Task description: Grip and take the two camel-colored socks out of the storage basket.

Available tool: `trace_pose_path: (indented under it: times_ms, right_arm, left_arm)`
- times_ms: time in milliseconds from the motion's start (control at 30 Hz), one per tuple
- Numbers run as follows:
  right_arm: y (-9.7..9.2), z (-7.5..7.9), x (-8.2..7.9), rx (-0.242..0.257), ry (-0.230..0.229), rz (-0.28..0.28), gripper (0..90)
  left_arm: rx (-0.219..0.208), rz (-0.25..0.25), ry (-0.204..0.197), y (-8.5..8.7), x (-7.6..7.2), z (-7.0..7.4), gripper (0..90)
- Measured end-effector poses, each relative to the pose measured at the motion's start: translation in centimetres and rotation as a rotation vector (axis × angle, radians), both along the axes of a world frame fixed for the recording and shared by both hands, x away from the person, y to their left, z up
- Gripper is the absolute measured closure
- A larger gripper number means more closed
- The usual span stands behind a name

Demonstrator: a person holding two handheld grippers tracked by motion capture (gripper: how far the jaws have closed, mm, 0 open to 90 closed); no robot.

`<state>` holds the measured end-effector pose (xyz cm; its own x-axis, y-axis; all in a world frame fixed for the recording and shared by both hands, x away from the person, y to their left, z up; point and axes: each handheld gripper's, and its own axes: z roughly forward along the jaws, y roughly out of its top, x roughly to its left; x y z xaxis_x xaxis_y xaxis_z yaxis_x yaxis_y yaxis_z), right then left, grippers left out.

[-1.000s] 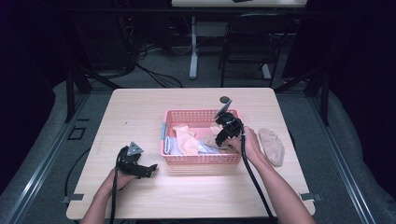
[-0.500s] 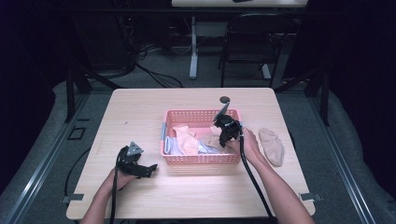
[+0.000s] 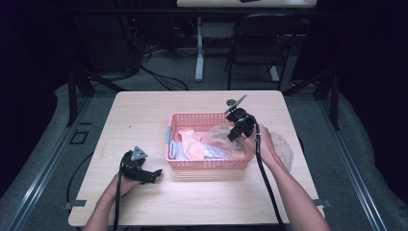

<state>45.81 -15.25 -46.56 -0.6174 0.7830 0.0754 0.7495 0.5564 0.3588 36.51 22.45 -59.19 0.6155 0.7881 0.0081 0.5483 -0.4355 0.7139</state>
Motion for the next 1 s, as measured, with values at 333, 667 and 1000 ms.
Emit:
trace_pose_path:
  times_ms: [333,667,1000]
  right_arm:
    - [-0.5,3.3,-0.4,0.033,-0.048,0.022,85.2]
    - [-1.9,5.1,-0.5,0.053,-0.076,0.007,85.2]
    - [-4.1,6.7,-0.9,0.065,-0.100,-0.017,85.1]
  left_arm:
    - [0.000,0.000,0.000,0.0,0.0,0.0,0.6]
    - [-0.001,0.000,0.001,0.0,0.0,0.0,0.6]
    - [0.000,-0.001,0.002,0.0,0.0,0.0,0.6]
